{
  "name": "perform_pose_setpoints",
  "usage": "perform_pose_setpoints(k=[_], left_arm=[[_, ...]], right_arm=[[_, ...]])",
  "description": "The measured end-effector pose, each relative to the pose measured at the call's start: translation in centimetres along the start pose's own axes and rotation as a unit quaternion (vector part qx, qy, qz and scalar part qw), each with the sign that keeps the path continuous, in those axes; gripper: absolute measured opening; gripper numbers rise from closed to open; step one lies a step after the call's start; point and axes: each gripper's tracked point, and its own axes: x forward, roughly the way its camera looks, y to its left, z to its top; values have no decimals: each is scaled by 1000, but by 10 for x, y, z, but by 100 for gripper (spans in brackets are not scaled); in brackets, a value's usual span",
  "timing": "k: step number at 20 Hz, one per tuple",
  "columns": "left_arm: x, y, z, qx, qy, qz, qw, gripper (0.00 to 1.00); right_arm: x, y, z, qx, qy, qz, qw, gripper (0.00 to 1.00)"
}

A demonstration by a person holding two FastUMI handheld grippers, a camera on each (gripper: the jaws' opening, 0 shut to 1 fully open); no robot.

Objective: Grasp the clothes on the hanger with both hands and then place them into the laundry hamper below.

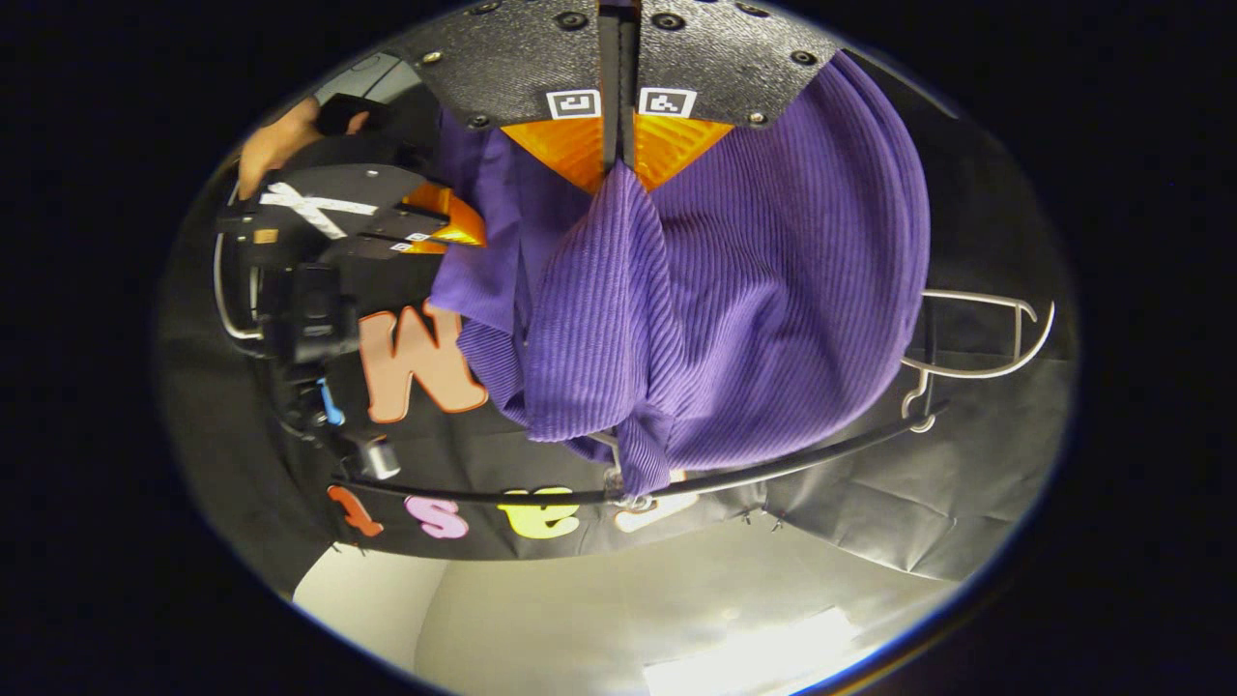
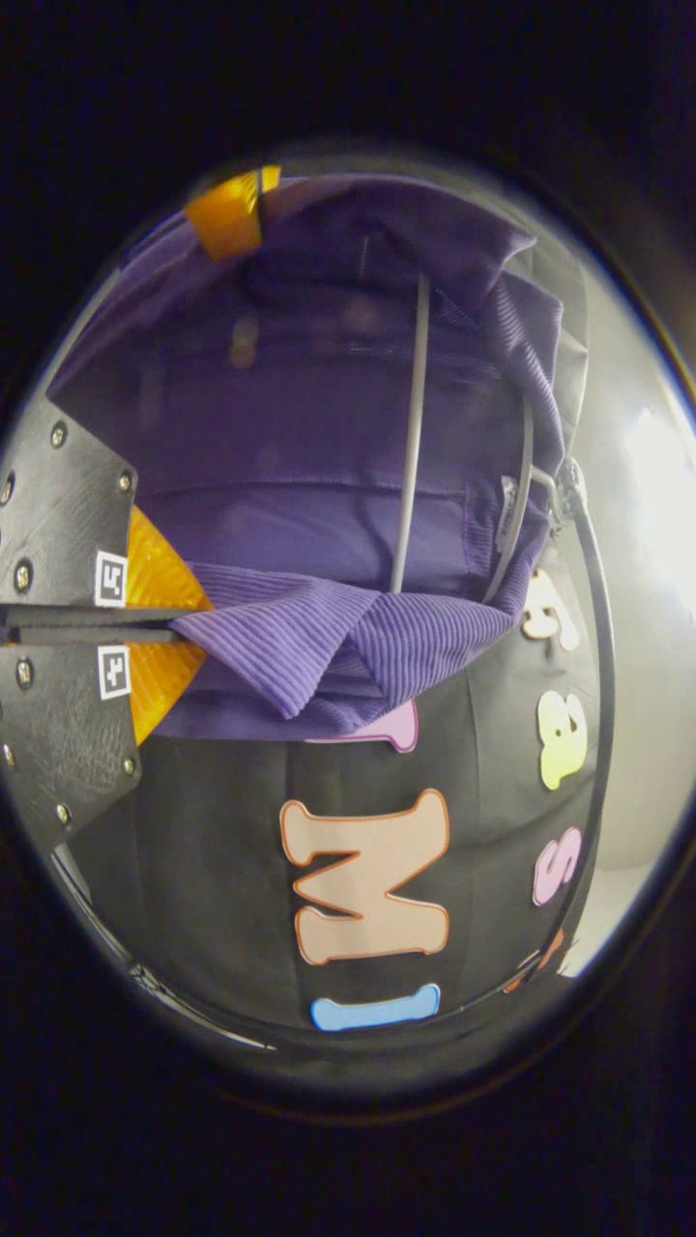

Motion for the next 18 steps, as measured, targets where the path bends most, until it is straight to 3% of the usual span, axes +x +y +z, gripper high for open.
perform_pose_setpoints(k=[6,11,18], left_arm=[[-38,39,33,-32,-10,-51,998,0],[-57,99,62,-37,-29,-51,998,0],[-64,178,109,-23,-67,-24,997,0]], right_arm=[[3,-14,16,-31,9,-74,997,1],[17,-36,32,-40,4,-128,991,1],[25,-66,68,-66,-22,-206,976,0]])
